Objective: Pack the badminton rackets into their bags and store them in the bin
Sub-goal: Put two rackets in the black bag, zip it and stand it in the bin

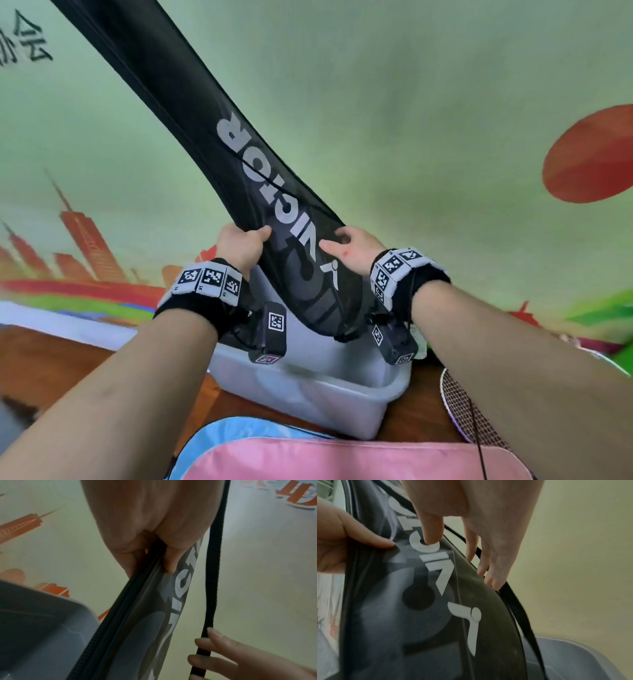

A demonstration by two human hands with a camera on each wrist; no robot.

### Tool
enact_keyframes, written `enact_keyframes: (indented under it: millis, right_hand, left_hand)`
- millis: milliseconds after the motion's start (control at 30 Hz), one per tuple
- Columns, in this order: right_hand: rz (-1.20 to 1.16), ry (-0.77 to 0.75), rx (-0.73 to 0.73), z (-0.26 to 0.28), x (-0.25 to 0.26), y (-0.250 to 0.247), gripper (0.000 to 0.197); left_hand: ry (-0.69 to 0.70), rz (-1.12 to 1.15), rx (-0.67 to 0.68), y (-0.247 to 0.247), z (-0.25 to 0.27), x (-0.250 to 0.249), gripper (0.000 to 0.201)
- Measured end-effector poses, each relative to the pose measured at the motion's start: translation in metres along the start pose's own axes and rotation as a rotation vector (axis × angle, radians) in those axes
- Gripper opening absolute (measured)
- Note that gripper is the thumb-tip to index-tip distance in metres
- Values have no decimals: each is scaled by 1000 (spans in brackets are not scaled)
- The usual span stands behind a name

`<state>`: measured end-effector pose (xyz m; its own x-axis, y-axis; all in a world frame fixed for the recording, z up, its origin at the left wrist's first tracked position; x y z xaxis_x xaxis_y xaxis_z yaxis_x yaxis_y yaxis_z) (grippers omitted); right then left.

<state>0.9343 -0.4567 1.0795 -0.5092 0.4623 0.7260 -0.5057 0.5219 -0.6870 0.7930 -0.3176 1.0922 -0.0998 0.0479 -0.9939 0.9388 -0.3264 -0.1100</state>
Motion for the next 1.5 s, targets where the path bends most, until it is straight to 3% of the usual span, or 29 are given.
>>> enact_keyframes:
  millis: [167,300,467,533,633,800,933,1000,1100,1167,1267,1500]
  right_hand:
    - [36,98,-21,-21,3,36,65]
    - [63,173,9,-32,4,65,71]
    - [123,201,60,-42,8,98,67]
    - [152,218,79,-42,5,106,66]
    - [164,237,104,-43,-1,121,48]
    - [232,259,202,-43,-15,145,66]
    - [232,310,217,-51,-31,151,69]
    - [215,349,217,-57,-40,154,65]
    - [137,395,222,-65,-55,160,49]
    - [44,450,215,-71,-64,166,60]
    - [-83,509,201,-81,-74,171,67]
    - [-170,539,79,-89,-89,176,53]
  left_hand:
    - [-67,-46,107,-10,-38,47,20]
    - [-175,-22,196,-16,-58,81,24]
    - [-301,40,300,-13,-84,120,19]
    - [-335,59,309,-11,-90,131,23]
    - [-438,127,354,-1,-102,154,41]
    - [-533,201,339,19,-109,186,33]
    - [-601,220,354,31,-114,206,28]
    - [-627,194,372,35,-110,204,26]
    - [-638,67,502,44,-105,204,20]
    - [-646,-53,562,48,-105,207,13]
    - [-666,-192,586,47,-113,216,16]
    - [-733,-263,565,43,-118,231,24]
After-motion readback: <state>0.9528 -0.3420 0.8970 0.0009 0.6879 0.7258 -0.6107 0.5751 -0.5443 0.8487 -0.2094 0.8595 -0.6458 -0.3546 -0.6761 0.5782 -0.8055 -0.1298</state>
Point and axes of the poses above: each hand's wrist, its own z-axis away from the middle knuckle, its own y-axis out of the palm, x = y × z, the point moved 3 cm from there along -z, towards the middle knuckle, and after that the axes turned 4 degrees about -x, right-handed, at the moved point
